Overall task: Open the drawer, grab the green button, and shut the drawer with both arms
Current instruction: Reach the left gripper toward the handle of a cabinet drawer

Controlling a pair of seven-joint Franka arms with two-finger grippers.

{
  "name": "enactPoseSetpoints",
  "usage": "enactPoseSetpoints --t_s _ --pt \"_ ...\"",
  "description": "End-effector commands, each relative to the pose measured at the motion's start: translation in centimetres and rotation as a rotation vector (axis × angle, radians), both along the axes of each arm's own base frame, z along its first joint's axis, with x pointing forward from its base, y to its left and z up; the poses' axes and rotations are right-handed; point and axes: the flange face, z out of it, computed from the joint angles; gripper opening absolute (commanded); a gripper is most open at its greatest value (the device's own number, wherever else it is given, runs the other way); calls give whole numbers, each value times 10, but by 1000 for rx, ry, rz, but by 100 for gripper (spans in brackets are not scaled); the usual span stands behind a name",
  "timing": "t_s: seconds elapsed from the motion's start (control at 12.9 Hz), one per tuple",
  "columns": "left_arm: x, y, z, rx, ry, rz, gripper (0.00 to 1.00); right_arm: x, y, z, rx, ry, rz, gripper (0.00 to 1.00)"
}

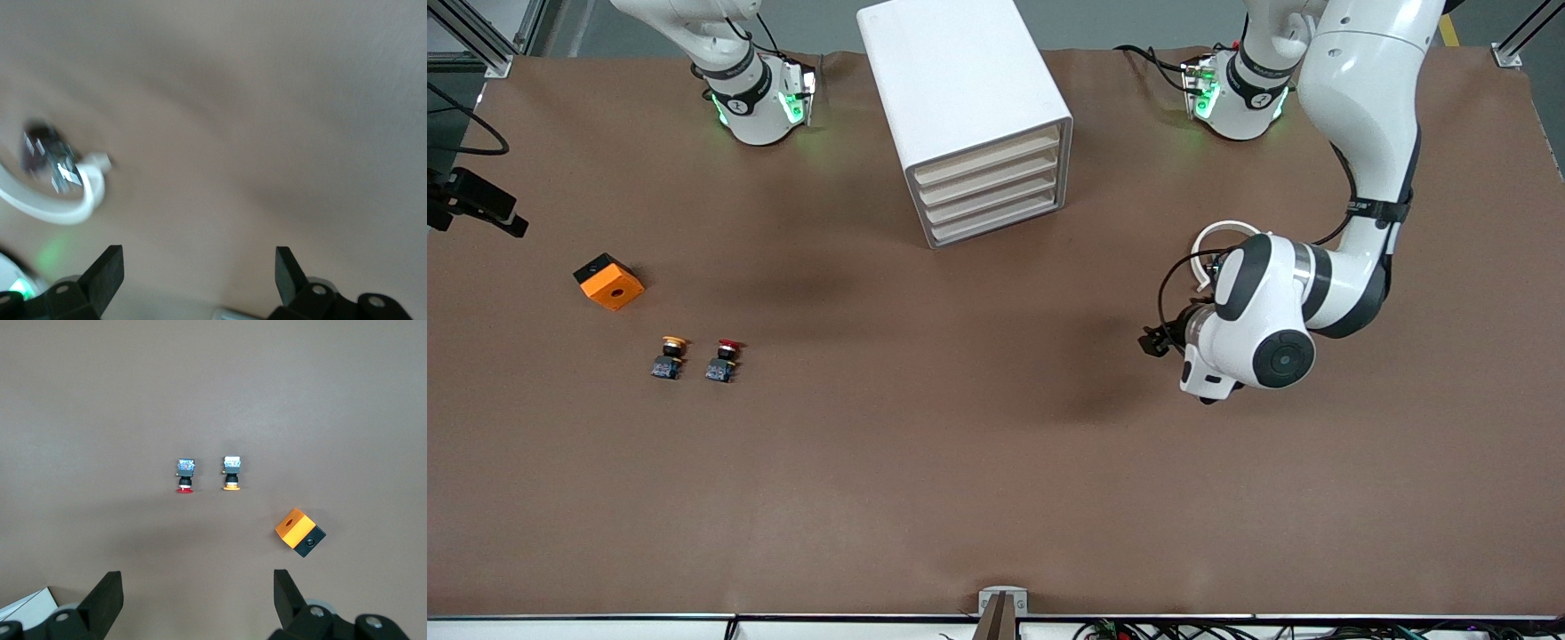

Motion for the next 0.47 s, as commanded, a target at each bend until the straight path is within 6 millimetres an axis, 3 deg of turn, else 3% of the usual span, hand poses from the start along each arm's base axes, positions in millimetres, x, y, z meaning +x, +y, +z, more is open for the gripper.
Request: enactPoseSetpoints --t_s 0.0,0.39 --pt "-4 -24 0 11 120 157 100 -6 -3 2 9 -7 -21 100" --pt "-19 -57 -21 96 459 562 100 -7 -4 1 9 -10 -24 100"
